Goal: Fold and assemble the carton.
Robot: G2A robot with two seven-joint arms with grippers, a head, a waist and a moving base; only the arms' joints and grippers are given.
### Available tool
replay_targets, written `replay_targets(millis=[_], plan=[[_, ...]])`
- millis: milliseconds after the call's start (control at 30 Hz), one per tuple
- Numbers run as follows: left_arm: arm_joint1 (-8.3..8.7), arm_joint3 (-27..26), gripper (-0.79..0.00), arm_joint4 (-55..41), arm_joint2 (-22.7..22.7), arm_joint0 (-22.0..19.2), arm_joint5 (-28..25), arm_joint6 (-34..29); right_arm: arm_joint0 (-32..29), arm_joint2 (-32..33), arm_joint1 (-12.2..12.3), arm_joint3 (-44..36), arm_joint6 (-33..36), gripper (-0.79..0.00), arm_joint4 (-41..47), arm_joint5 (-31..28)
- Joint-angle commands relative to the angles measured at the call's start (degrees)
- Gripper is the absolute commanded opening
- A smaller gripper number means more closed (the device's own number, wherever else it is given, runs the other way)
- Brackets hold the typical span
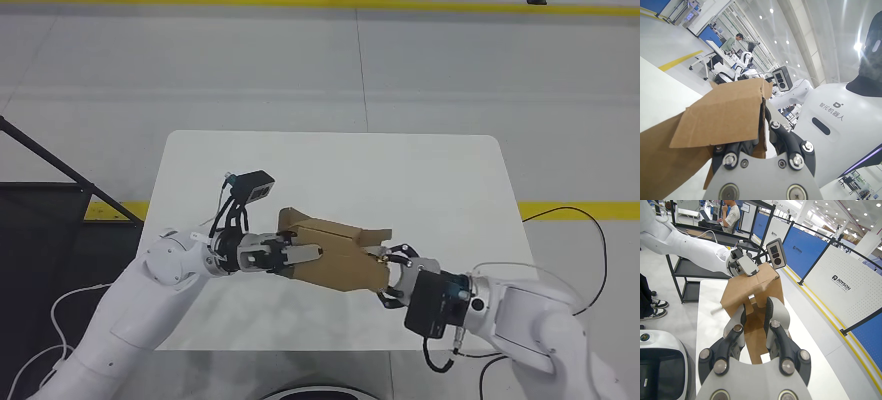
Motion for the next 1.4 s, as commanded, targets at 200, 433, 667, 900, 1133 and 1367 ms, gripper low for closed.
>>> replay_targets(millis=[200,433,667,900,1133,1367], plan=[[-0.35,0.90,-0.785,-1.29,0.42,-0.05,-0.02,0.02,1.14,-1.19,-0.07,0.48,0.32,-0.511,0.56,-1.04],[-0.60,1.22,-0.785,-2.36,0.75,-0.30,0.07,-0.08,2.46,-2.69,-0.12,1.34,0.72,-0.508,1.20,-2.86],[-0.70,0.90,-0.785,-2.70,1.14,-0.35,0.23,-0.24,3.31,-3.17,-0.16,2.10,0.80,-0.486,1.76,-3.13],[-0.85,2.22,-0.785,-7.63,2.25,-1.17,1.42,-1.43,2.07,-0.11,0.12,1.03,0.19,-0.431,2.16,-1.97],[-1.16,4.54,-0.785,-14.17,3.00,-3.07,4.06,-4.09,-1.71,6.54,0.75,-0.96,-0.93,-0.397,2.67,-1.95],[-2.40,7.44,-0.785,-22.90,2.05,-4.43,10.35,-10.38,-5.68,13.36,1.26,-2.35,-2.57,-0.360,3.95,-2.69]])
